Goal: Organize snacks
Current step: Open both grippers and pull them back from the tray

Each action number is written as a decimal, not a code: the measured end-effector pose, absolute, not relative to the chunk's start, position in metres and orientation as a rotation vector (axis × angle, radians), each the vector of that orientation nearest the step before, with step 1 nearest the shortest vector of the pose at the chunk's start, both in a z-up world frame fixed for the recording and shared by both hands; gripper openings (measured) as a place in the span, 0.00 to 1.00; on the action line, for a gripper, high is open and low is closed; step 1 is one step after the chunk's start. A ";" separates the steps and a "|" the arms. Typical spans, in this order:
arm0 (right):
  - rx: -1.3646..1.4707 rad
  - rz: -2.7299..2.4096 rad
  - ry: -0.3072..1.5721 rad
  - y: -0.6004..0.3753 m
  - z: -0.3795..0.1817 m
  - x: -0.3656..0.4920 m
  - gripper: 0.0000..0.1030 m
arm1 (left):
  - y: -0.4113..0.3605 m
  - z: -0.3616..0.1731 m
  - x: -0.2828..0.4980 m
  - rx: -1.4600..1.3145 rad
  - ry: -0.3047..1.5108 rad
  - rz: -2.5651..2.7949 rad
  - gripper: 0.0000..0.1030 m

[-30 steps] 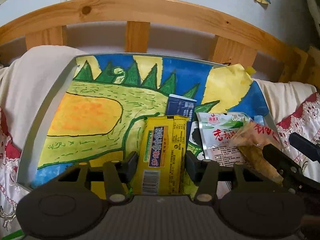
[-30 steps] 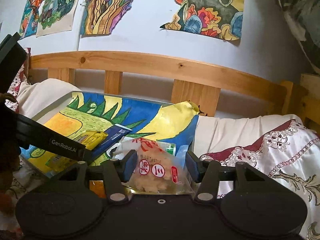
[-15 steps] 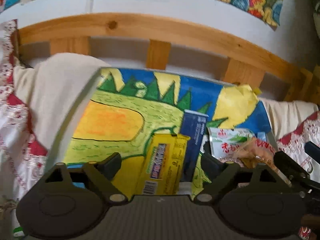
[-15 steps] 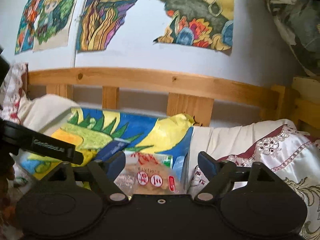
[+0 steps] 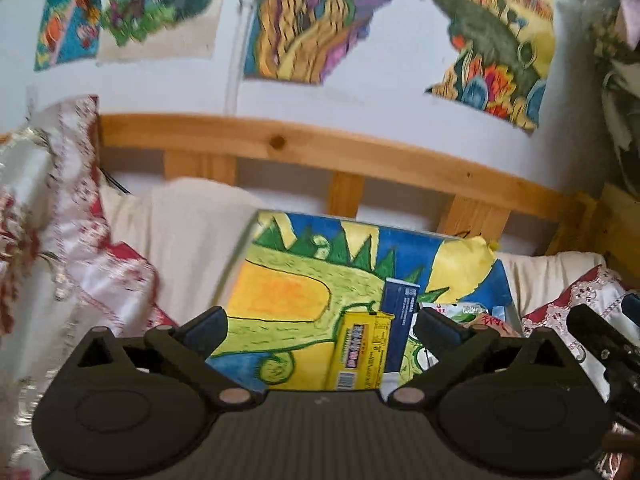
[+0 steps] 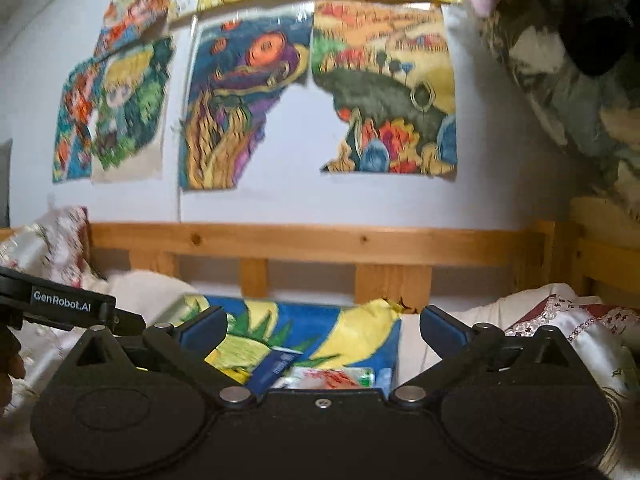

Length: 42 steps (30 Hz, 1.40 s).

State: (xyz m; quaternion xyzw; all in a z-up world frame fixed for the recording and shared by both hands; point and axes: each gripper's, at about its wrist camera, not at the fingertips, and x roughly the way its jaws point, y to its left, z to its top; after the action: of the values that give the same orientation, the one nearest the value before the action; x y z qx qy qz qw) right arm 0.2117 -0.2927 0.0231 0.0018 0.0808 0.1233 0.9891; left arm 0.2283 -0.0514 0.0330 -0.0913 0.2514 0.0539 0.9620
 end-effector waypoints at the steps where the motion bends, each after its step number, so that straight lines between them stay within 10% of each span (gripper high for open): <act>1: 0.011 0.253 0.158 -0.292 0.026 0.206 0.99 | -0.050 0.036 0.221 -0.185 0.502 0.113 0.99; 42: -0.016 0.280 0.272 -0.249 0.009 0.018 0.99 | -0.005 -0.008 0.037 -0.116 0.578 0.088 0.99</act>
State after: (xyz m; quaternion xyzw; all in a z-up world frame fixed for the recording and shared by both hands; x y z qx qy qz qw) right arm 0.0175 -0.2490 0.0086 -0.0081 0.1353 0.1393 0.9809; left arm 0.0372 -0.0054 -0.0078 -0.0572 0.2846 0.0436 0.9559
